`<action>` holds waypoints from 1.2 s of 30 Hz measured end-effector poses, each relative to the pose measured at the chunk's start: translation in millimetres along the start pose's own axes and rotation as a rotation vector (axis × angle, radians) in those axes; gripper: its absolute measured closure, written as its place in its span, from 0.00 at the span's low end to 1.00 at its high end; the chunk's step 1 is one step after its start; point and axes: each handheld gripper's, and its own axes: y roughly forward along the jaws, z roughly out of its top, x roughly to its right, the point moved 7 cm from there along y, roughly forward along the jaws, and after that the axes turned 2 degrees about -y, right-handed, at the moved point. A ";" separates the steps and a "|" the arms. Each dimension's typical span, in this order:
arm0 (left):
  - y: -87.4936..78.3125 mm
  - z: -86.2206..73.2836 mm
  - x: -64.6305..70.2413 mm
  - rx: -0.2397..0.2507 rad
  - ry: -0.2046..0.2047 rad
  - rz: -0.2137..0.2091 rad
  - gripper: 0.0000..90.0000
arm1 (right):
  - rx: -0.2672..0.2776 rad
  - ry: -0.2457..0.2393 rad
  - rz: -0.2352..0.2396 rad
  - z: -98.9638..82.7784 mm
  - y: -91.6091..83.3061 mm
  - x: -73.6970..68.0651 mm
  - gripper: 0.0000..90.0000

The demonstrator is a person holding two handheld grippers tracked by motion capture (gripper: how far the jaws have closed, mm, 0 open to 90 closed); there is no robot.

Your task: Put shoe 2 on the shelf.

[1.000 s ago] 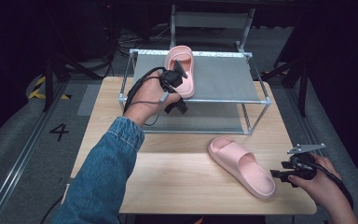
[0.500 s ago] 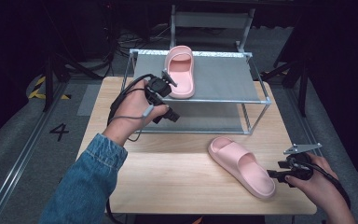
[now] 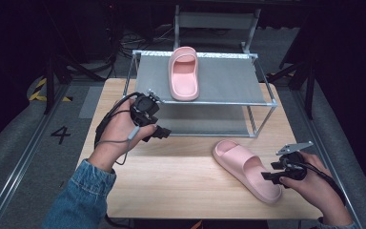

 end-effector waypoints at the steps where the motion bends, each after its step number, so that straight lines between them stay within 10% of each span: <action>1: 0.8 -2.6 -1.7 0.003 -0.003 0.007 0.38 | 0.002 0.001 0.002 1.4 1.3 -1.5 0.48; 26: 34.8 -71.5 -26.3 0.022 -0.087 0.060 0.32 | -0.067 -0.106 0.088 33.2 33.1 -35.2 0.53; 36: 52.0 -94.1 -38.6 0.024 -0.132 0.095 0.32 | -0.090 -0.157 0.081 40.5 43.7 -45.0 0.75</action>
